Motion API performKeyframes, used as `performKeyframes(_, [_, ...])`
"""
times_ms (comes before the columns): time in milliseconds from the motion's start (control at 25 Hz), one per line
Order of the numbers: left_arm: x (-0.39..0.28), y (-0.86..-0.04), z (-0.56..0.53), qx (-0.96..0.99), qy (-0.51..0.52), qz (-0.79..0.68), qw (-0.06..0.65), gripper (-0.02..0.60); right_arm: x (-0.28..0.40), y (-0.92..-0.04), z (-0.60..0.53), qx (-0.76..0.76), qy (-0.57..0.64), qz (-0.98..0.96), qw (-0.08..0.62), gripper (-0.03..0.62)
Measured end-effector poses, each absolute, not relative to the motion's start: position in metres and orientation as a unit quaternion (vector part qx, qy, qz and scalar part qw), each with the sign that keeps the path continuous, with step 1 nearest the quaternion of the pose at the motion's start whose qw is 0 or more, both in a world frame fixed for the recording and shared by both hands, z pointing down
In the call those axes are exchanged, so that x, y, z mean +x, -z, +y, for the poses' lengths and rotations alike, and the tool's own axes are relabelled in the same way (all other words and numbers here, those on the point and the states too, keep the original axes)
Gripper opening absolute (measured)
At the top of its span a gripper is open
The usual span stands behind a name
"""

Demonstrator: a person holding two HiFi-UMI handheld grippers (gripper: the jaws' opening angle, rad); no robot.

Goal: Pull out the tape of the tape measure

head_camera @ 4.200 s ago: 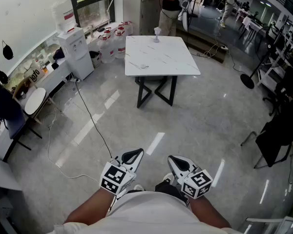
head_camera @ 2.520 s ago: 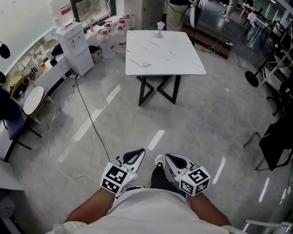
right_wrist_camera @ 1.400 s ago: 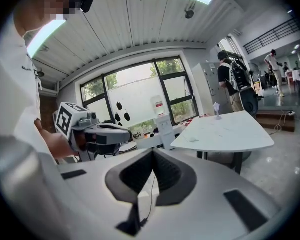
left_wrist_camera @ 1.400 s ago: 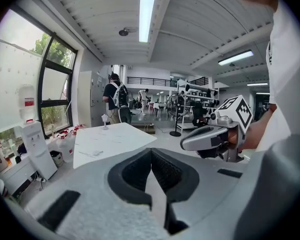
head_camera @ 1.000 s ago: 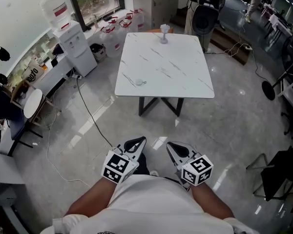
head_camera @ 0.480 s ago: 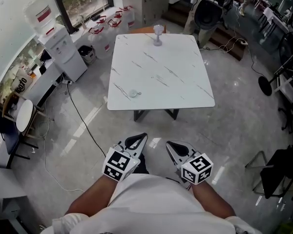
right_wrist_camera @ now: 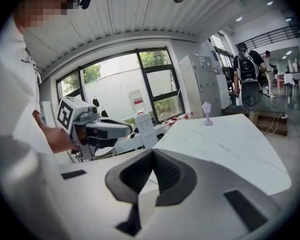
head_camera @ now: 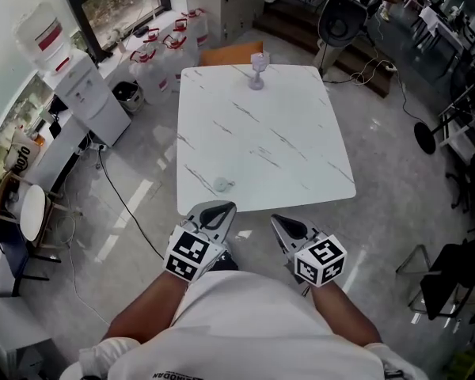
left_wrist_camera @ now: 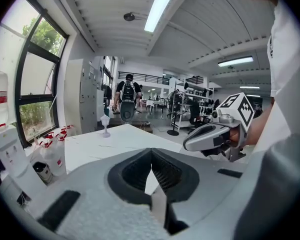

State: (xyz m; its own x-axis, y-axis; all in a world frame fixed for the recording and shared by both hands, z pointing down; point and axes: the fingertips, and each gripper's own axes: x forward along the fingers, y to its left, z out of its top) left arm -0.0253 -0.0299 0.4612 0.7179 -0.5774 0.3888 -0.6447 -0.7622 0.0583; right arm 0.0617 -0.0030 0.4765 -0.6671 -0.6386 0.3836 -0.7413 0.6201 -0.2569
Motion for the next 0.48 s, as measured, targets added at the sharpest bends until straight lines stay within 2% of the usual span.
performKeyframes(480, [-0.053,-0.482,-0.121,0.933,-0.190,-0.289,0.095,0.008,0.032,-0.492,-0.091,0.420,-0.215,-0.871,0.138,0.006])
